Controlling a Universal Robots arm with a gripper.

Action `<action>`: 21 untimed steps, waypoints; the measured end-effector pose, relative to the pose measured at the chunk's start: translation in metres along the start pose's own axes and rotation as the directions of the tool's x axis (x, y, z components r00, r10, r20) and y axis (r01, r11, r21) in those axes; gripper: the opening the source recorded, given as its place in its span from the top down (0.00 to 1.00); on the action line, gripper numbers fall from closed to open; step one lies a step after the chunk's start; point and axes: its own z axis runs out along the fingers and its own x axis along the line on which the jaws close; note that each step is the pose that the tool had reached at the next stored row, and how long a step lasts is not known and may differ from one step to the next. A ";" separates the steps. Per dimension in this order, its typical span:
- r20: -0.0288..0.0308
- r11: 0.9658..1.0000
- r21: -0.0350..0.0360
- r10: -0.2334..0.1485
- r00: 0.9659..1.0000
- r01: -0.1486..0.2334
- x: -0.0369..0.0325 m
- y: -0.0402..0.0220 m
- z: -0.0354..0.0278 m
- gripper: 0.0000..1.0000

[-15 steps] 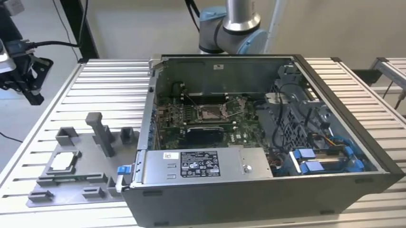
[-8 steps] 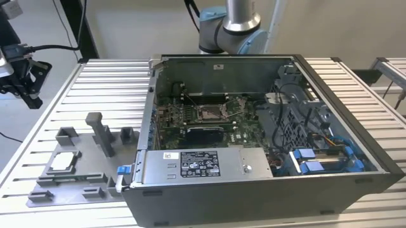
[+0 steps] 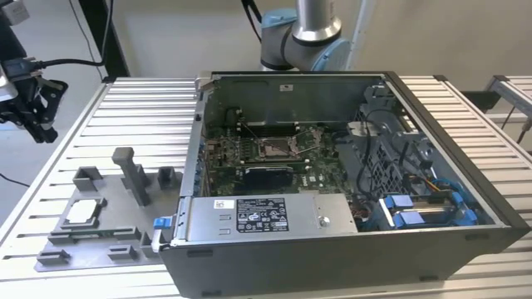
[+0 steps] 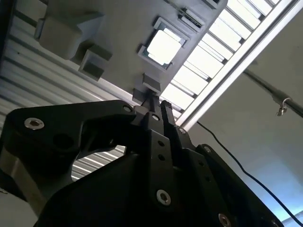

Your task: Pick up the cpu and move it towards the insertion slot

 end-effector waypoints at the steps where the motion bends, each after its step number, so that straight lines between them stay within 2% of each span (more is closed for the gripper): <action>1: 0.000 1.000 0.000 0.000 1.000 0.000 0.0000 0.0000 0.0000 0.00; 16: 0.000 1.000 0.000 0.000 1.000 0.000 0.0009 0.0000 0.0002 0.00; 21: 0.002 1.000 0.000 0.000 1.000 0.000 0.0017 -0.0002 0.0083 0.00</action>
